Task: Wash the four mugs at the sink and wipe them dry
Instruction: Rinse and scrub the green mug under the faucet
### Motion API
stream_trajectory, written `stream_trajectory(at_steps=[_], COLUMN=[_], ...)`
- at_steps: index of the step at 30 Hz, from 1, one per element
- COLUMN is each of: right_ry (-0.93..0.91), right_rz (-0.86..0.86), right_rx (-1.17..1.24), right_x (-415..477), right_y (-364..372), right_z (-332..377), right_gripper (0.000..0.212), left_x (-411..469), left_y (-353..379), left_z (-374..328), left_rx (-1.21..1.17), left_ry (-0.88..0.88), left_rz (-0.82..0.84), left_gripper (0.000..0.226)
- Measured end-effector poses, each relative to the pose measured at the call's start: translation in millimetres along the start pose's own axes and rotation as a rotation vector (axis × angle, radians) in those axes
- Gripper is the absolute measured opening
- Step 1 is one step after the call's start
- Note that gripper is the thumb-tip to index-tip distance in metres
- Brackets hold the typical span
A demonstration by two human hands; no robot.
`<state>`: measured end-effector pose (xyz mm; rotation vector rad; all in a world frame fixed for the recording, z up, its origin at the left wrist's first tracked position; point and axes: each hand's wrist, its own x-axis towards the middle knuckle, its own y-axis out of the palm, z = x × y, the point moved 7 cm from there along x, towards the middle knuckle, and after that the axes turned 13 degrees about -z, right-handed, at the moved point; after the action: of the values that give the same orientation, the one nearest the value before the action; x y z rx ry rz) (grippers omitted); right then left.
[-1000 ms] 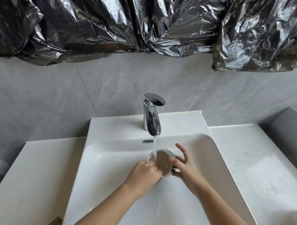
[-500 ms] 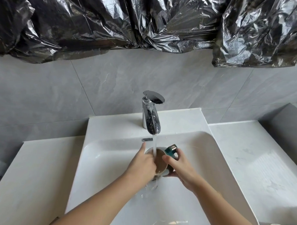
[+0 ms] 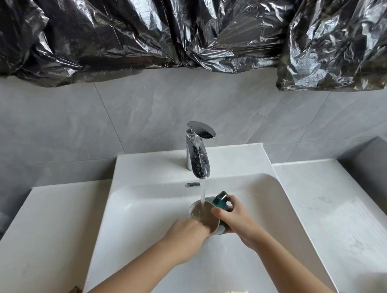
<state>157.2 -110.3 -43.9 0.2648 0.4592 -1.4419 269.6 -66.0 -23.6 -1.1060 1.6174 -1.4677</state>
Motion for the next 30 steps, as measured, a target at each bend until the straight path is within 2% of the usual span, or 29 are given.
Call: stream_trajectory(at_steps=[2, 4, 7, 12, 15, 16, 19, 22, 24, 25, 27, 30], right_ry=[0.008, 0.021, 0.075, 0.143, 0.105, 0.084, 0.029, 0.001, 0.016, 0.034, 0.062, 0.056], right_rz=[0.027, 0.020, 0.010, 0.086, 0.079, 0.070, 0.082, 0.085, 0.059, 0.053, 0.034, 0.018], right_rx=[-0.035, -0.005, 0.167, 0.349, 0.268, 0.196, -0.066, -0.144, -0.010, 0.106, 0.271, 0.205], right_x=[-1.5, -1.8, -4.9, -21.2, -22.9, -20.9, -17.2, -18.1, -19.7, -20.7, -20.0, -14.5], right_y=[0.8, -1.7, -3.4, 10.0, 8.6, 5.7, 4.0, 8.6, 10.5, 12.5, 15.1, 15.4], right_z=[0.2, -0.9, -7.8, -24.1, -19.7, -16.4, -4.8, 1.9, -1.1, -4.3, -8.3, -4.4], right_gripper=[0.057, 0.057, 0.048, 0.066, 0.061, 0.058, 0.055, 0.064, 0.067, 0.063, 0.058, 0.067], left_x=[2.8, 5.6, 4.5, 1.3, 2.7, 1.3, -2.3, -1.7, -1.3, 0.2, -0.2, -3.1], left_y=[0.6, -0.8, -2.5, -0.6, -4.6, -5.0, -3.3, -6.1, -9.8, -9.4, -14.6, -25.2], left_z=[-0.4, -0.8, -3.9, -19.1, -12.9, -10.7, -2.7, -1.0, -3.1, -4.7, -7.8, -13.8], left_rx=[0.180, 0.250, 0.256, 0.234, 0.225, 0.263, 0.361, 0.387, 0.282, 0.259, 0.294, 0.264], left_ry=[0.177, 0.211, 0.208, 0.227, 0.217, 0.232, 0.250, 0.206, 0.182, 0.200, 0.193, 0.221], left_rz=[-0.037, -0.016, 0.045, -0.046, -0.059, -0.008, 0.077, 0.045, 0.046, -0.005, -0.030, -0.154], left_gripper=[0.045, 0.046, 0.044, 0.037, 0.036, 0.034, 0.014, 0.037, 0.038, 0.038, 0.035, 0.031])
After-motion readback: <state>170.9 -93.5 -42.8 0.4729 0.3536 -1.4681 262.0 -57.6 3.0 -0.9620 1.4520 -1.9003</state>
